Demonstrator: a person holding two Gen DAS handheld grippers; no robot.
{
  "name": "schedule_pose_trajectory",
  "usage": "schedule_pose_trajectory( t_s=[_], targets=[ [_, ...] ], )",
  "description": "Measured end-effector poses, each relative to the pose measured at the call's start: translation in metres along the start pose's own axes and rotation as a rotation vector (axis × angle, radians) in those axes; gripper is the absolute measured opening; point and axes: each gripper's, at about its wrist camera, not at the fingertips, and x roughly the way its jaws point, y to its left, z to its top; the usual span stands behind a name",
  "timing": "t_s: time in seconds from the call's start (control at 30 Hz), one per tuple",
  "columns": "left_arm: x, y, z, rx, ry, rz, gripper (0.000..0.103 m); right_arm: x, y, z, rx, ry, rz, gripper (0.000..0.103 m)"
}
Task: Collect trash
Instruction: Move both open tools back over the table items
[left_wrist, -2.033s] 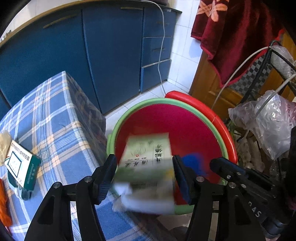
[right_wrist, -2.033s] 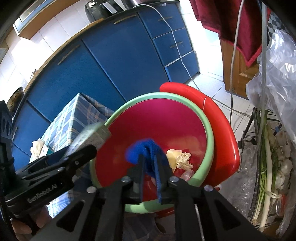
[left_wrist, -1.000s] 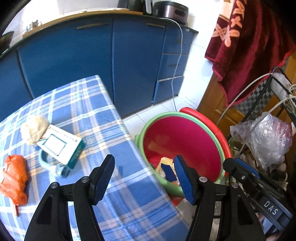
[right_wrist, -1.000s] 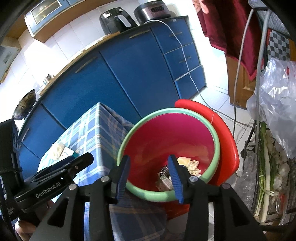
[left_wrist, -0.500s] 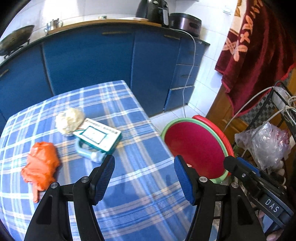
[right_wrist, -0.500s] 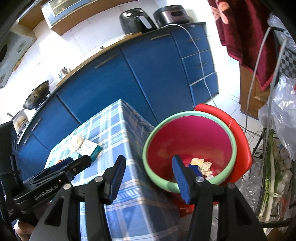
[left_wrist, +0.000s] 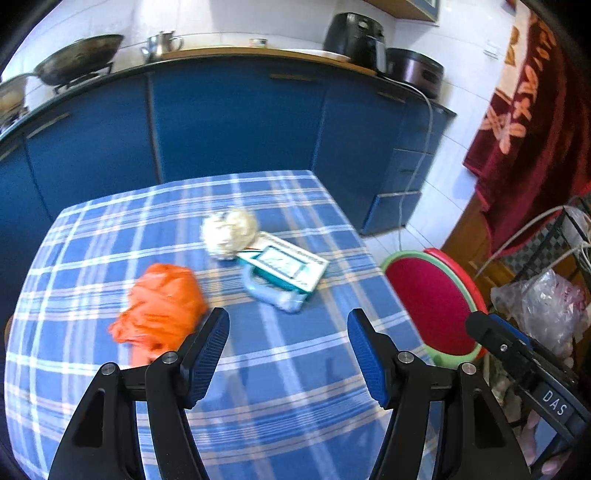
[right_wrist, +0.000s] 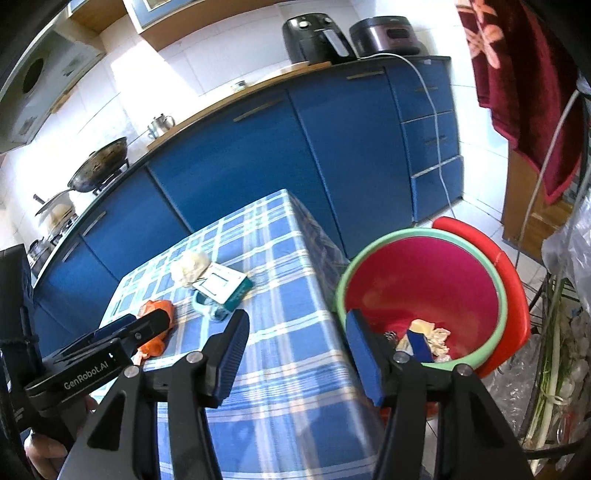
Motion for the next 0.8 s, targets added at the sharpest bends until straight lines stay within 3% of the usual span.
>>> schedule_pose_trajectory(
  t_s=[0.4, 0.8],
  targets=[
    [-0.017, 0.074, -0.006, -0.103, -0.02, 0.116, 0.068, 0.019, 0.039, -0.008, -0.058, 0.04, 0.044, 0.061],
    [0.02, 0.108, -0.007, -0.115, 0.048, 0.156, 0.069, 0.045, 0.059, -0.017, -0.087, 0.098, 0.036, 0.062]
  ],
)
